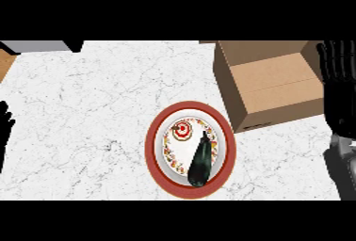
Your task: Pick the cupcake from the plate and place it in the cardboard box
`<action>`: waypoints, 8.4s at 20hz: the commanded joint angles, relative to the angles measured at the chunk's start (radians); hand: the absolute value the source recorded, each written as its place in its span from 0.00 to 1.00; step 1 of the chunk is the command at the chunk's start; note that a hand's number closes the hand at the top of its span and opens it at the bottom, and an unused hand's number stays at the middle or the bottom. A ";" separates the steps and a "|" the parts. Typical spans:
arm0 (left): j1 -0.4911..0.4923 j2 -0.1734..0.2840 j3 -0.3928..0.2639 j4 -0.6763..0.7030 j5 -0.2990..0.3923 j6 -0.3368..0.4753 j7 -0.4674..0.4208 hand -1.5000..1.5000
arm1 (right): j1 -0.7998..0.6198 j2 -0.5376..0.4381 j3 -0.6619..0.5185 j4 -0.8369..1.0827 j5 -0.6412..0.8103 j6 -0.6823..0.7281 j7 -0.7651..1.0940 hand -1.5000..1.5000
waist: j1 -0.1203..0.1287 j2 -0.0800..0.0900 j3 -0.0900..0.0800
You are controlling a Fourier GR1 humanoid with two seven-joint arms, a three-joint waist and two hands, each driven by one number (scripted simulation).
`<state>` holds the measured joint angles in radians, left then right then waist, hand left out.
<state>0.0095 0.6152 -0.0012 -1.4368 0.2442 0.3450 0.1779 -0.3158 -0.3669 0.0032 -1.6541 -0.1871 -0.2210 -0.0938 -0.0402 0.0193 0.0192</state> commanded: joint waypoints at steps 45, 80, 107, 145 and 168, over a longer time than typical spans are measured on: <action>-0.290 -0.141 -0.186 -0.033 -0.149 -0.363 -0.277 0.50 | -0.439 0.262 0.732 -0.053 0.676 0.746 1.279 0.00 | 0.039 -0.021 -0.020; -0.198 -0.258 -0.088 -0.181 -0.255 -0.478 -0.210 0.50 | -0.327 0.367 0.651 0.362 1.041 0.629 0.944 0.00 | 0.047 -0.020 -0.019; -0.236 -0.330 -0.023 -0.147 -0.314 -0.528 -0.198 0.50 | -0.244 0.281 0.794 0.409 1.188 0.424 0.381 1.00 | 0.034 -0.021 -0.018; -0.289 -0.341 -0.001 -0.057 -0.347 -0.554 -0.241 0.50 | -0.287 -0.384 0.128 0.111 0.385 0.444 -0.174 1.00 | 0.060 -0.012 -0.020; -0.296 -0.366 -0.011 -0.058 -0.371 -0.558 -0.243 0.50 | -0.653 -0.376 0.434 1.011 0.835 0.673 -0.835 0.00 | 0.087 -0.001 -0.018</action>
<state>-0.2625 0.2564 -0.0182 -1.5189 -0.1206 -0.2218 -0.0715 -0.9229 -0.7707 0.4226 -0.7410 0.6348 0.3952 -0.7583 0.0504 0.0175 0.0011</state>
